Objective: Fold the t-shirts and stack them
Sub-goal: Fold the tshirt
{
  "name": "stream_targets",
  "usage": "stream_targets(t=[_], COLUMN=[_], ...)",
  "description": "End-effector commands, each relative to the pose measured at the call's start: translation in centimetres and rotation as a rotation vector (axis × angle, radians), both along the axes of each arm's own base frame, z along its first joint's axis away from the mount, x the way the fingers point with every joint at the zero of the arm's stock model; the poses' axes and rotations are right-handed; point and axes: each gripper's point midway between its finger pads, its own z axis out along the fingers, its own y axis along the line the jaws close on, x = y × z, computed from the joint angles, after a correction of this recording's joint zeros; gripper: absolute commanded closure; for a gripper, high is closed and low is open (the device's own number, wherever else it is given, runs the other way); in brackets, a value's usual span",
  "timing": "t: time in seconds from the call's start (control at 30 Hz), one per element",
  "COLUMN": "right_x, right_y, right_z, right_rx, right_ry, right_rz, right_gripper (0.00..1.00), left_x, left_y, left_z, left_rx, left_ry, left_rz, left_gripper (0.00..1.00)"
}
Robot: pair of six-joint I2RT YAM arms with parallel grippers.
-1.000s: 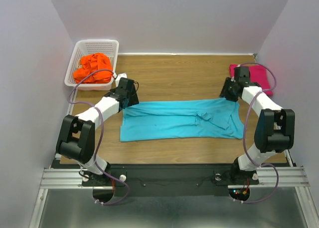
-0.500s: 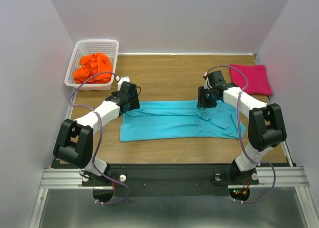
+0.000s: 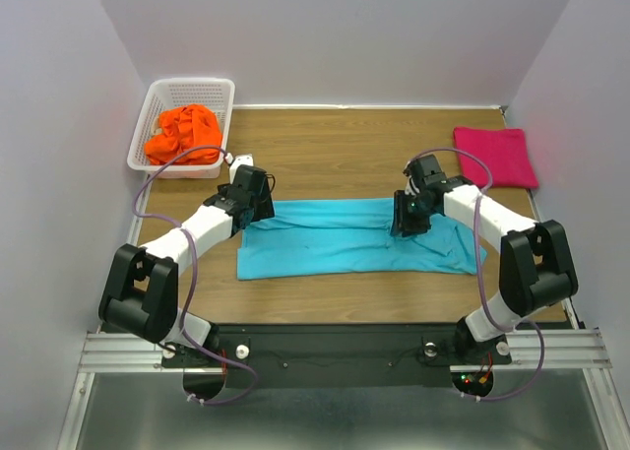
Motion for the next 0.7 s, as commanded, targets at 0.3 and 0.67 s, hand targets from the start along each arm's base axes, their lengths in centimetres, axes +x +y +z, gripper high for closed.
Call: stream_targets(t=[0.3, 0.67], right_x=[-1.2, 4.2], right_y=[3.1, -6.0], right_z=[3.4, 3.7], right_rx=[-0.016, -0.250], right_ry=[-0.051, -0.146], right_rz=[0.072, -0.147], right_gripper=[0.58, 0.55], left_x=[0.0, -0.4], left_y=[0.1, 0.5], left_z=[1.9, 1.9], left_rx=[-0.015, -0.014], left_ry=[-0.096, -0.148], left_rz=[-0.032, -0.038], left_gripper=[0.20, 0.20])
